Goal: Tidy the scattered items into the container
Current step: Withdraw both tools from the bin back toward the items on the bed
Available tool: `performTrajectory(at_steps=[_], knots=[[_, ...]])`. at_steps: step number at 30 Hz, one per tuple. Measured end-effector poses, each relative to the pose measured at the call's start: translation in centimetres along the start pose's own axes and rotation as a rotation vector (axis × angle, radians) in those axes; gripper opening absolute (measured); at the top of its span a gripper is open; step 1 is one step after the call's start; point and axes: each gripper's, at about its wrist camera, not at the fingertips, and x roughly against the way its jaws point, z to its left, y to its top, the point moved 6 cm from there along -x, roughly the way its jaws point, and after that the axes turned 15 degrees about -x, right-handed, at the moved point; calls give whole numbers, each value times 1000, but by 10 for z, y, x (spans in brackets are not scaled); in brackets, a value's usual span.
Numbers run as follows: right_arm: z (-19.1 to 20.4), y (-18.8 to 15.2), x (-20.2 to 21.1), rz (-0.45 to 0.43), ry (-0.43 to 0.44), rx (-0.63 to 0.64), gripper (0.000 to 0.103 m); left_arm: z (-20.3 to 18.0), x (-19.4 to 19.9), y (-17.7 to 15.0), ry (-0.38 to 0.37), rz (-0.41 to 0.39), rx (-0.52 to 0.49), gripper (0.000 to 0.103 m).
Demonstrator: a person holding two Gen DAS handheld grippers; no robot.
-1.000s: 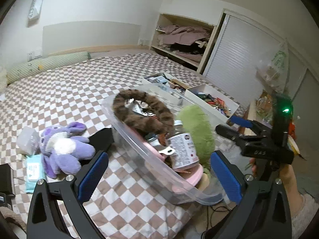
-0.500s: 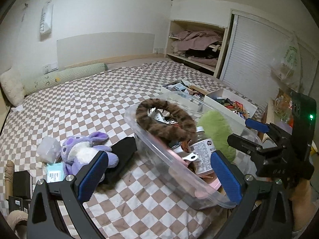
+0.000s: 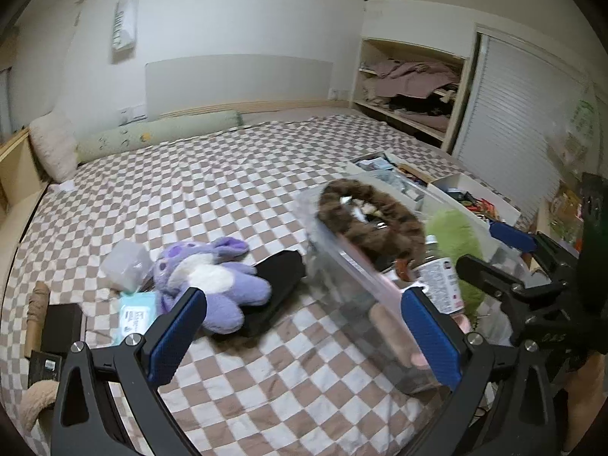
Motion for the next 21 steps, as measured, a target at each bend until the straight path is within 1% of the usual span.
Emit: performTrajectory(at_steps=[4,11,16,21], knots=[[16,0,-8,8,20,11,103,21,4,-12,41,8,22,103],[41,-4,-18,31,54,33,103,53,16,-29,82,12,72,103],[57,-8,-24,42,62,53,103,71,26,-39,110,10,102,103],[71,-12,-28,47,76,72,103,86,33,-47,139,7,110,103]])
